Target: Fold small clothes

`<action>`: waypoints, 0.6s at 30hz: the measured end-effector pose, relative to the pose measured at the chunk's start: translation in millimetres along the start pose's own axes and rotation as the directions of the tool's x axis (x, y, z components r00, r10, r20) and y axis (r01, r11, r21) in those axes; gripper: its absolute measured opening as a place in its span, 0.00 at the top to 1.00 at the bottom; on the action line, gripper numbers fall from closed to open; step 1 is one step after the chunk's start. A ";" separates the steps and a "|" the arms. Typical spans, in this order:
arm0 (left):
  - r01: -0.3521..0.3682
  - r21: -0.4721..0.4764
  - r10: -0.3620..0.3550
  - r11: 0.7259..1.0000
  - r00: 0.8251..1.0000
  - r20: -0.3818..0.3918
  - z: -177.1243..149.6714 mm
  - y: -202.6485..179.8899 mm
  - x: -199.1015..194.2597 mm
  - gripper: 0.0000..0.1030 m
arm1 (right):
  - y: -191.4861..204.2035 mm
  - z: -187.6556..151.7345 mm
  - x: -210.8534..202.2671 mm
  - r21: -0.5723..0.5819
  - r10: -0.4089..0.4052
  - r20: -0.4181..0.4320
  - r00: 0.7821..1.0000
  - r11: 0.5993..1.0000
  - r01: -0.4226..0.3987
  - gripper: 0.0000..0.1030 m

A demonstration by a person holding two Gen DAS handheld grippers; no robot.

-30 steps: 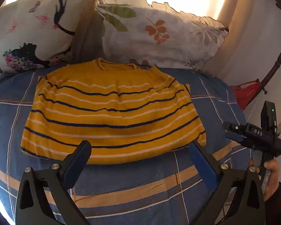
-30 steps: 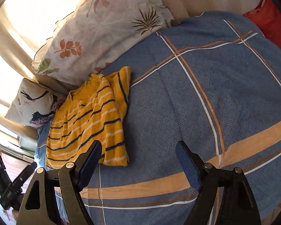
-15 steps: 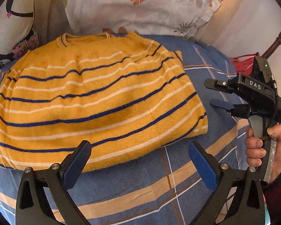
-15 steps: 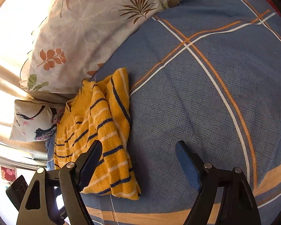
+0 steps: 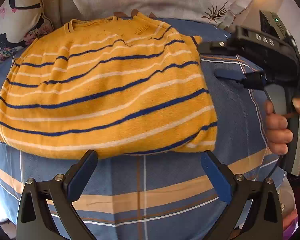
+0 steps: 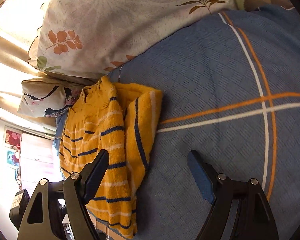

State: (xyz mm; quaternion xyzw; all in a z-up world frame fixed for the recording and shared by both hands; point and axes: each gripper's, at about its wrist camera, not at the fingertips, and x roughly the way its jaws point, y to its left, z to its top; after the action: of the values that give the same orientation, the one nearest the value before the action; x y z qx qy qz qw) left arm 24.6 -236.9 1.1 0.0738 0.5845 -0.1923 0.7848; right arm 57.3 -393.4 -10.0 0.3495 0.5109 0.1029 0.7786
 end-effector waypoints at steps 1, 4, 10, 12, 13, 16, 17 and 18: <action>0.004 -0.009 -0.004 1.000 1.000 -0.004 -0.3 -2.1 1.3 0.00 | 0.9 3.9 2.3 -0.008 0.004 -0.008 1.000 1.000 -0.004 0.18; 0.007 -0.028 -0.007 1.000 1.000 -0.010 -0.8 -5.9 3.9 0.00 | 5.6 15.2 10.9 -0.029 0.026 -0.028 0.999 0.999 -0.026 0.17; 0.006 -0.064 -0.007 0.998 1.000 -0.027 -3.7 -7.4 10.3 0.00 | 25.6 25.6 37.8 -0.091 0.058 -0.078 0.995 0.994 -0.065 0.17; 0.014 -0.082 -0.017 0.997 0.999 -0.031 -4.6 -5.1 11.8 0.00 | 33.2 26.7 43.6 -0.119 0.041 -0.073 0.996 0.992 -0.049 0.17; 0.020 -0.091 -0.023 0.996 0.999 -0.032 -5.5 -4.5 12.7 0.00 | 37.3 27.3 46.4 -0.134 0.030 -0.076 0.997 0.990 -0.040 0.17; 0.035 -0.123 -0.039 0.992 0.999 -0.030 -6.8 0.6 14.1 0.00 | 43.1 27.0 49.8 -0.168 0.006 -0.081 0.997 0.986 -0.020 0.17; 0.042 -0.134 -0.047 0.990 0.999 -0.027 -7.1 2.6 14.4 0.00 | 43.8 26.3 50.0 -0.178 0.001 -0.082 0.997 0.984 -0.015 0.17; 0.053 -0.147 -0.057 0.988 0.998 -0.024 -7.8 5.1 14.6 0.00 | 43.7 25.7 49.9 -0.186 -0.003 -0.083 0.997 0.982 -0.012 0.17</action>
State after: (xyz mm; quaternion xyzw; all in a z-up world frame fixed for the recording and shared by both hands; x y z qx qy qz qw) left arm 23.2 -232.7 -15.6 0.0025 0.6100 -0.1695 0.7741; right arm 111.0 -346.8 -11.7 0.2715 0.5300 0.1665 0.7859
